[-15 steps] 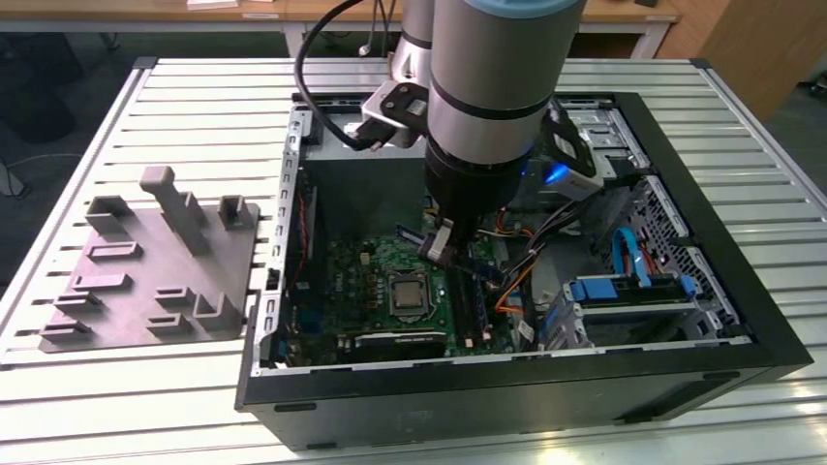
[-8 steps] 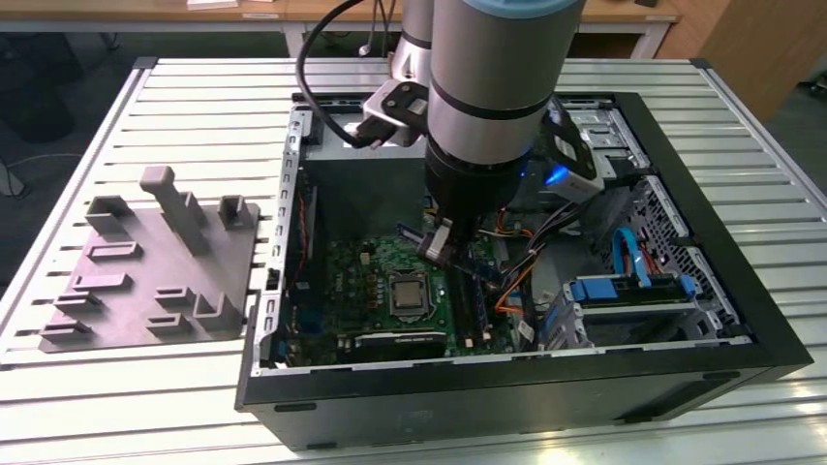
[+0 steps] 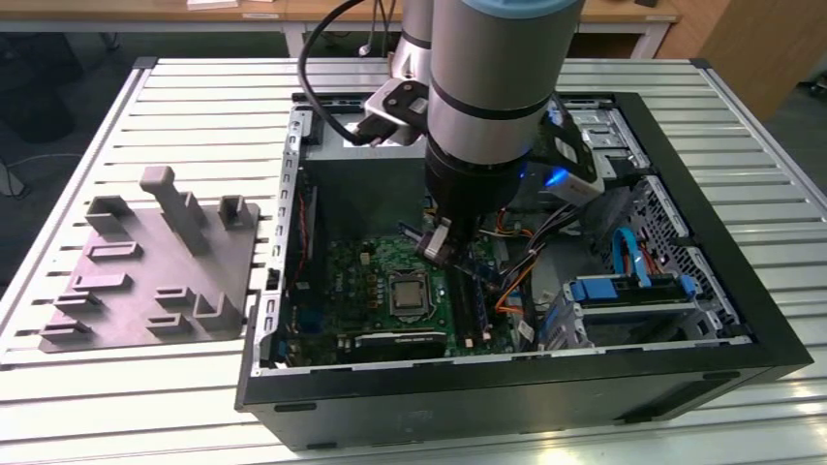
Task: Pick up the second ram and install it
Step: 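Insert the second ram into the second slot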
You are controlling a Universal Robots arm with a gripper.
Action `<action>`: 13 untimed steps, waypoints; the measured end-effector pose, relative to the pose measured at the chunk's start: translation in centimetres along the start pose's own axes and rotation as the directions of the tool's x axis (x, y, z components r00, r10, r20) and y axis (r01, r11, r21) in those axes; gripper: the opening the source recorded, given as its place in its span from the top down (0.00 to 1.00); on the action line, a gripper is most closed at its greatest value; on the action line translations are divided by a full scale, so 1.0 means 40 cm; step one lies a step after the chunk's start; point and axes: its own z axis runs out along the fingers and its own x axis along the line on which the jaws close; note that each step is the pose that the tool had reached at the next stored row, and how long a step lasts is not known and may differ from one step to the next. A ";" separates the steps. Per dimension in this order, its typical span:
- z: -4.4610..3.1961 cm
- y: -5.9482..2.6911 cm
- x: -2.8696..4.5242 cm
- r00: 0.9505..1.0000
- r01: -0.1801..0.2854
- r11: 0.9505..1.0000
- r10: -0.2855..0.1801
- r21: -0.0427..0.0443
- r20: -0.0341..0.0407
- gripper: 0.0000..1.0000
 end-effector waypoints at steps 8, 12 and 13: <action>0.000 0.000 0.000 1.000 -0.029 1.000 0.029 0.003 0.001 0.86; 0.000 0.000 0.000 0.999 -0.043 0.999 0.043 0.004 0.001 0.86; 0.000 0.000 0.000 0.999 -0.047 0.999 0.047 0.004 0.001 0.86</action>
